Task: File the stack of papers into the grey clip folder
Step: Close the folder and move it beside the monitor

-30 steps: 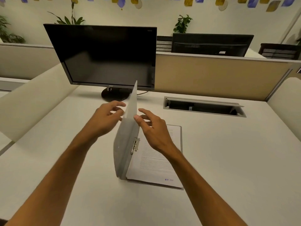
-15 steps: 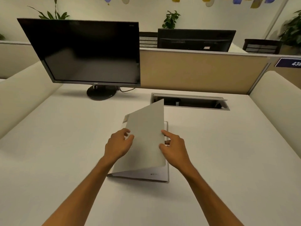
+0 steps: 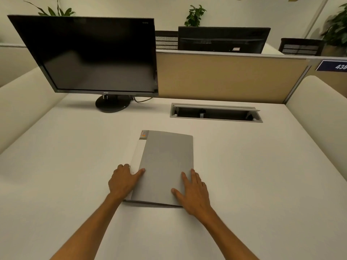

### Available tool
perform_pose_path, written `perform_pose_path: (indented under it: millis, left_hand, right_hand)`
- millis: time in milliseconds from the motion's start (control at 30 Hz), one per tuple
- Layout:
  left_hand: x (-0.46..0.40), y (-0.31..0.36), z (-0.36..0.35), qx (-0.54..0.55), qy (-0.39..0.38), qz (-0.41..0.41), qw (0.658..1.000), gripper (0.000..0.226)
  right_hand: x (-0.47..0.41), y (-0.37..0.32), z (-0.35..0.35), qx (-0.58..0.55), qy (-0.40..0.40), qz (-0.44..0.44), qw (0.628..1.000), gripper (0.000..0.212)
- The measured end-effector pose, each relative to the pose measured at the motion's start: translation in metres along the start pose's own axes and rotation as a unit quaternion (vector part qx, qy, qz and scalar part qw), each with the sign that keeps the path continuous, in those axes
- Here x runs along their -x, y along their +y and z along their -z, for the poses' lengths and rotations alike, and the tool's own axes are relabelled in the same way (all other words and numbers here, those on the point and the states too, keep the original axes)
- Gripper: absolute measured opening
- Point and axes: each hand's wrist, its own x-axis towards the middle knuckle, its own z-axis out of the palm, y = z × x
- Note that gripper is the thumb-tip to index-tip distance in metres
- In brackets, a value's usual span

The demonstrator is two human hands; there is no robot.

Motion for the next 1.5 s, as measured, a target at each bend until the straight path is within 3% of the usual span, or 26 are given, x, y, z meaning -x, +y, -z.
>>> perform_pose_path:
  millis: [233, 333, 433, 533, 600, 733, 867, 933, 1067, 1133, 1200, 1333, 1367, 1433, 1467, 1500]
  left_hand:
    - [-0.013, -0.003, 0.001, 0.219, -0.037, 0.062, 0.973, 0.056]
    - [-0.020, -0.003, 0.005, 0.275, -0.069, 0.075, 0.956, 0.065]
    - [-0.022, -0.005, 0.009, 0.369, -0.118, 0.074, 0.919, 0.065]
    - [-0.017, -0.005, 0.014, 0.436, -0.131, 0.062, 0.888, 0.057]
    - [-0.015, -0.007, 0.016, 0.454, -0.131, 0.054, 0.879, 0.053]
    - [-0.013, -0.006, 0.029, 0.466, -0.134, 0.040, 0.873, 0.054]
    - [-0.012, -0.004, 0.050, 0.480, -0.144, 0.030, 0.865, 0.053]
    - [-0.013, -0.003, 0.065, 0.482, -0.138, 0.027, 0.865, 0.054]
    - [-0.015, -0.013, 0.099, 0.499, -0.160, 0.028, 0.851, 0.048]
    - [-0.017, -0.031, 0.114, 0.561, -0.218, 0.042, 0.798, 0.050]
    - [-0.015, -0.049, 0.121, 0.653, -0.235, 0.057, 0.718, 0.059]
    - [-0.001, -0.068, 0.116, 0.844, -0.163, 0.077, 0.505, 0.071]
    - [0.002, -0.069, 0.114, 0.865, -0.128, 0.072, 0.479, 0.064]
    - [0.003, -0.067, 0.115, 0.871, -0.066, 0.053, 0.484, 0.035]
    - [0.001, -0.067, 0.116, 0.862, -0.036, 0.046, 0.504, 0.021]
    - [-0.004, -0.070, 0.116, 0.846, 0.001, 0.041, 0.531, 0.022]
  right_hand:
    - [-0.004, 0.007, -0.015, 0.043, 0.022, 0.016, 0.999, 0.099]
    - [-0.005, 0.006, -0.013, 0.044, 0.015, 0.018, 0.999, 0.105]
    - [-0.008, 0.008, -0.006, 0.007, 0.010, 0.013, 1.000, 0.102]
    - [-0.019, 0.014, 0.005, -0.049, 0.059, -0.006, 0.997, 0.084]
    - [-0.028, 0.017, 0.016, -0.118, 0.082, -0.046, 0.989, 0.085]
    - [-0.048, 0.015, 0.037, -0.358, 0.052, -0.114, 0.926, 0.103]
    - [-0.058, 0.000, 0.047, -0.547, -0.025, -0.091, 0.832, 0.059]
    - [-0.061, -0.014, 0.051, -0.580, -0.011, -0.072, 0.812, 0.045]
    - [-0.070, -0.044, 0.056, -0.606, 0.004, -0.031, 0.795, 0.039]
    - [-0.075, -0.059, 0.057, -0.617, 0.002, -0.024, 0.786, 0.032]
    - [-0.079, -0.075, 0.057, -0.630, 0.001, -0.021, 0.776, 0.031]
    - [-0.091, -0.113, 0.051, -0.640, 0.010, -0.002, 0.768, 0.040]
    - [-0.095, -0.124, 0.049, -0.640, 0.013, 0.004, 0.768, 0.041]
    - [-0.102, -0.147, 0.042, -0.635, 0.019, 0.013, 0.773, 0.043]
    - [-0.106, -0.158, 0.038, -0.632, 0.021, 0.016, 0.774, 0.043]
    - [-0.110, -0.169, 0.035, -0.631, 0.022, 0.019, 0.775, 0.042]
